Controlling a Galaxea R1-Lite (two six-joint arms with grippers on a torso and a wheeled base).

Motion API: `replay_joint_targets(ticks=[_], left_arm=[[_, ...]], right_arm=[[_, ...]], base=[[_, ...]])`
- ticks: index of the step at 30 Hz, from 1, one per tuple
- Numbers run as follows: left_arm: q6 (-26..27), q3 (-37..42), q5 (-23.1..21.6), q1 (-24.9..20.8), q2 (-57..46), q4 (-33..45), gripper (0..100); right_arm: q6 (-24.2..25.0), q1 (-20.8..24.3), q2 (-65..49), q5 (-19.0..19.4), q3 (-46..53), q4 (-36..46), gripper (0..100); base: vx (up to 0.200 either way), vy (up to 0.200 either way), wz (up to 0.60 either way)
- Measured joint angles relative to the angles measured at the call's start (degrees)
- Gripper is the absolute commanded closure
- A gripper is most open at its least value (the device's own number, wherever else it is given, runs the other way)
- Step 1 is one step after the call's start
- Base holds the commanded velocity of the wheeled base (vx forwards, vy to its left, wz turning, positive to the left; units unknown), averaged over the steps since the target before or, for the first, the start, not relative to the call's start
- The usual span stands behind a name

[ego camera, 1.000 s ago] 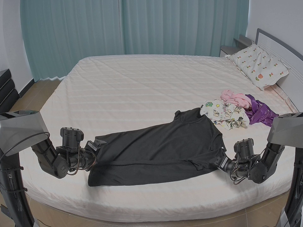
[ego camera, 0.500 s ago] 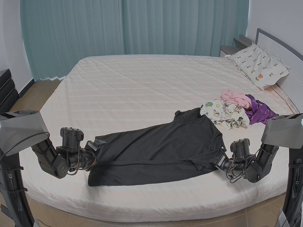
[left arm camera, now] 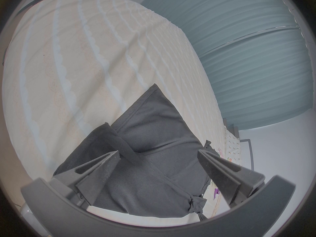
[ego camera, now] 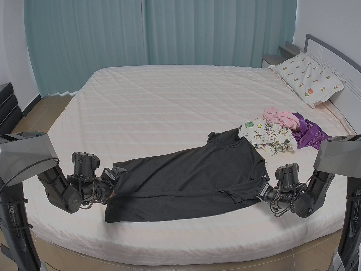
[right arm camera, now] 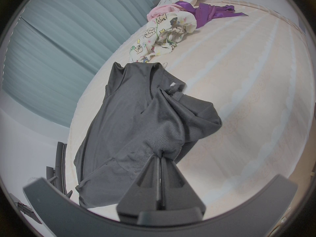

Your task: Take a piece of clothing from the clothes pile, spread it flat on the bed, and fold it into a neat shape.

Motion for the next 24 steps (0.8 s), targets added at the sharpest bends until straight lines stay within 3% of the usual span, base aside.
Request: replay_joint_targets(ticks=[7,14,24], left_arm=[[0.0,0.0,0.0,0.0,0.0,0.0,0],[0.1,-0.1,0.0,0.0,0.3,0.0,0],[0.1,-0.2,0.1,0.0,0.5,0.0,0]], right_arm=[[0.2,0.2,-3.0,1.0,-0.6,0.4,100],[0.3,0.4,-7.1,6.2,-2.4,2.5,100],[1.4,0.3,-10.8,9.0,-4.6,8.2,100]], base=[[0.0,0.0,0.0],[0.0,0.0,0.0],[0.0,0.0,0.0]])
